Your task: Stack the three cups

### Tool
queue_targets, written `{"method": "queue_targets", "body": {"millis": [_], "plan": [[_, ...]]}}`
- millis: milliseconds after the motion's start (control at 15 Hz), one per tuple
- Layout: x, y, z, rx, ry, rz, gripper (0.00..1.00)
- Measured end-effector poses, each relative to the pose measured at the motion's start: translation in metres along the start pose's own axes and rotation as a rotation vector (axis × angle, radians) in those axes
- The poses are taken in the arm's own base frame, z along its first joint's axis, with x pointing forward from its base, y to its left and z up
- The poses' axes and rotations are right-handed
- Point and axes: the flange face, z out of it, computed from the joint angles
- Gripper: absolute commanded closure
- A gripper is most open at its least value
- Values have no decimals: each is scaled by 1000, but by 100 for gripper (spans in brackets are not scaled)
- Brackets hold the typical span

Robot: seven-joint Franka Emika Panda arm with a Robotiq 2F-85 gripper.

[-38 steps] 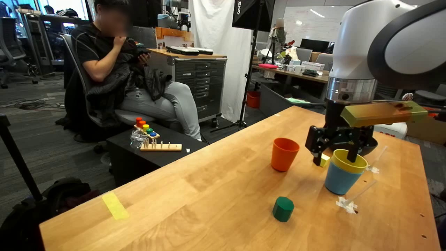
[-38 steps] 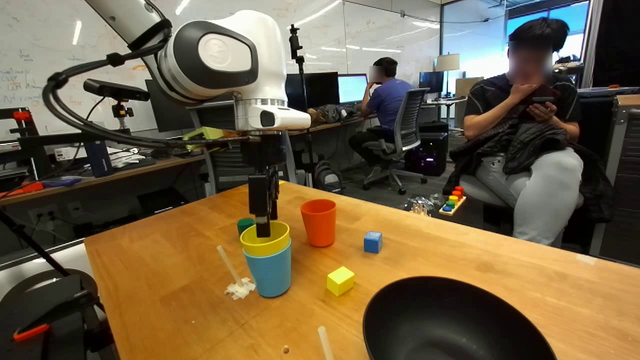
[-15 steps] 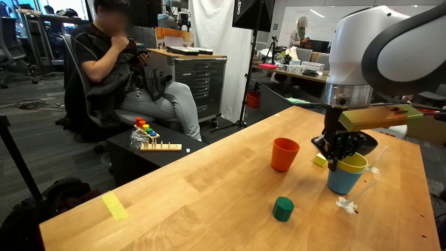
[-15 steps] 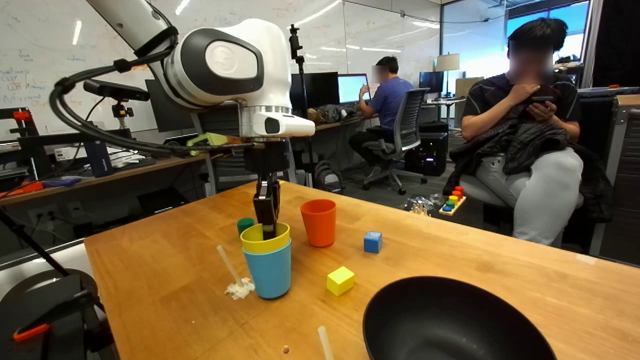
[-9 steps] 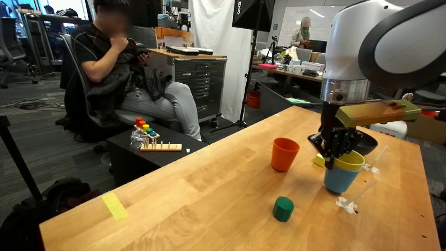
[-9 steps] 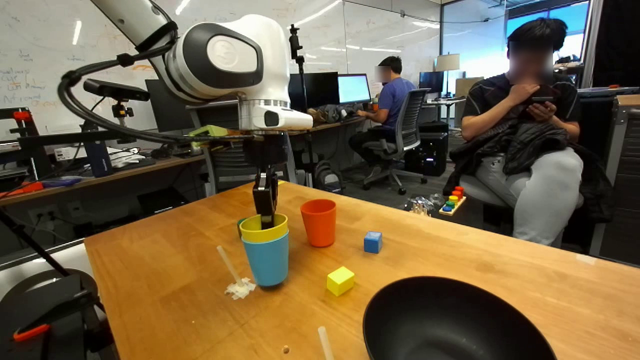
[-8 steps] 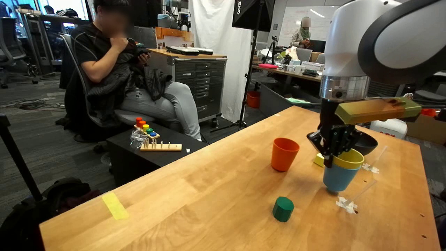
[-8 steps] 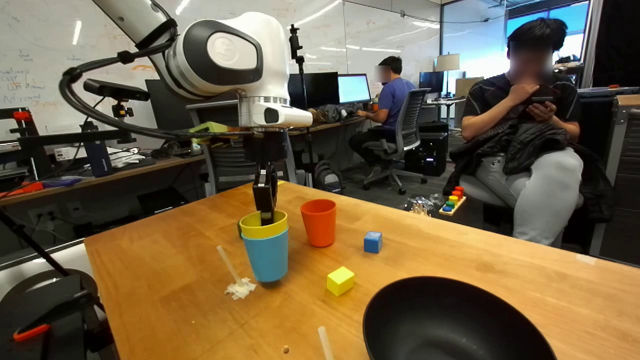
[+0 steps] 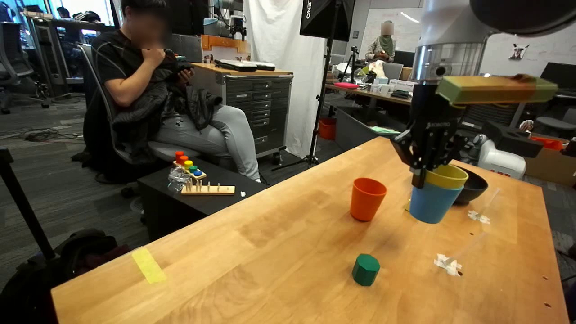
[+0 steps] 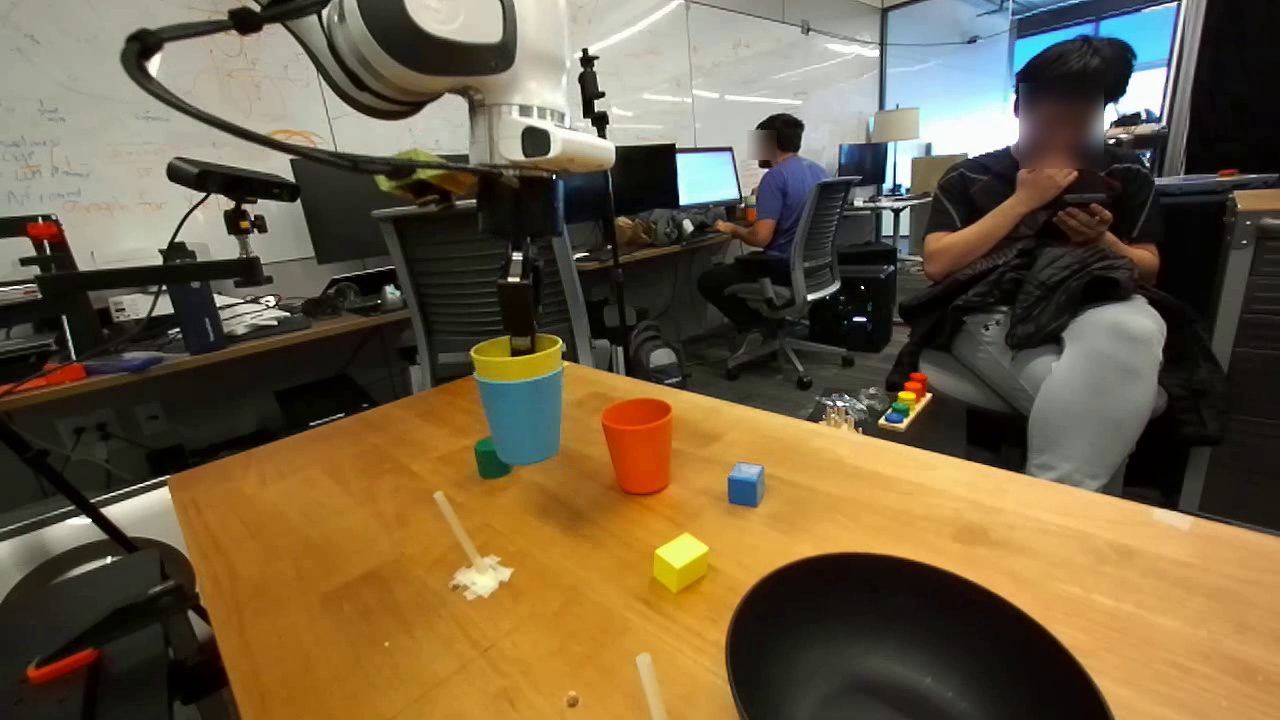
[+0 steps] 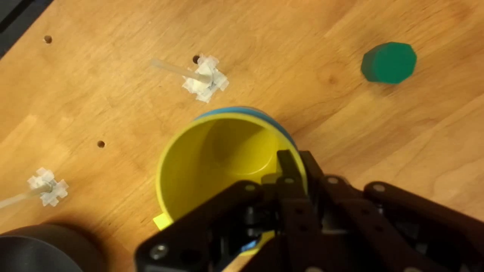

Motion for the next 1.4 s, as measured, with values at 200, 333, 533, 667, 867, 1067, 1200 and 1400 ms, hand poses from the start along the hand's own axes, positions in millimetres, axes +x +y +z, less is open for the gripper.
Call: {"method": "queue_targets", "body": {"millis": [200,333,533,667,867,1067,1200,1400], "plan": [[5,-5,-34,27,-10,16,98],[12,-9,-54,62,3,31,98],[23,-15,-73,101,19,51,98],[31,-19,-77,118,21,66,97],[42,-25,-73,121,19,97,97],[54,-31,-64,116,12,142,97],[62,-33,-59,112,12,180,97],[73,-34,-55,107,24,242,97]]}}
